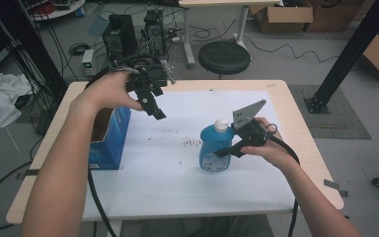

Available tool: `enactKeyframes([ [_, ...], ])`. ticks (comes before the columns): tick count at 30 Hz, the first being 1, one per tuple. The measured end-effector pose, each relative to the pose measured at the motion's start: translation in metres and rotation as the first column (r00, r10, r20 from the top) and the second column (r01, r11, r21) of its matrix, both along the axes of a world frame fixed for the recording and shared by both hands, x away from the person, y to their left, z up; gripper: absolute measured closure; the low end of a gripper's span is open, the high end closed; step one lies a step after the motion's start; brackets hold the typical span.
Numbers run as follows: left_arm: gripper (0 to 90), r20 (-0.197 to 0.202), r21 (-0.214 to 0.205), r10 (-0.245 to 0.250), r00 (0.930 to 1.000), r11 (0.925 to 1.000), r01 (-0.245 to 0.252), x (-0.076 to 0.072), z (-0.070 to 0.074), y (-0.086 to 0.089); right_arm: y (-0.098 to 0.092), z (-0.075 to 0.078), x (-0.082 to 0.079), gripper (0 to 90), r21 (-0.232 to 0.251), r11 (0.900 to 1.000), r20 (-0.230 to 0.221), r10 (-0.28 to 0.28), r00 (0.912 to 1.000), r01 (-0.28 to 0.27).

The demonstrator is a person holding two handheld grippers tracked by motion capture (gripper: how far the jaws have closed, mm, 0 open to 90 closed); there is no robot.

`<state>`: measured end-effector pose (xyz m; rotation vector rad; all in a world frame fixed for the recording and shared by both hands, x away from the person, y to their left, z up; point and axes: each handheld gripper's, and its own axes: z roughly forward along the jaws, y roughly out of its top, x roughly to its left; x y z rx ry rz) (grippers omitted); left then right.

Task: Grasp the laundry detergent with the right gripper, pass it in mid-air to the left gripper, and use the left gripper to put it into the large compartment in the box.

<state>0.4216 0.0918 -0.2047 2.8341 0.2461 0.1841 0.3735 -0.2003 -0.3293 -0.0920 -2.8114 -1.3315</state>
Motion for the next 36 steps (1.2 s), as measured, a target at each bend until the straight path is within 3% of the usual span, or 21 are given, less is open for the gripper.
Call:
enactKeyframes([
  [9, 15.5, 0.003, -0.024, -0.025, 0.9997, 0.9994, 0.025, -0.007, 0.014, -0.006, 0.016, 0.022, 0.008, 46.5, -0.028, 0.9983, 0.0, 0.051, 0.9987, -0.051],
  [18, 15.5, 0.01, -0.037, -0.058, 0.9983, 0.9977, 0.058, -0.016, 0.03, -0.017, 0.047, 0.046, 0.015, 46.5, -0.067, 0.9936, 0.01, 0.092, 0.9957, -0.091],
  [36, 15.5, -0.019, -0.007, -0.133, 0.991, 0.9911, 0.133, -0.026, 0.039, -0.042, 0.079, 0.057, 0.024, 46.5, -0.078, 0.9921, 0.024, 0.1, 0.9947, -0.098],
])
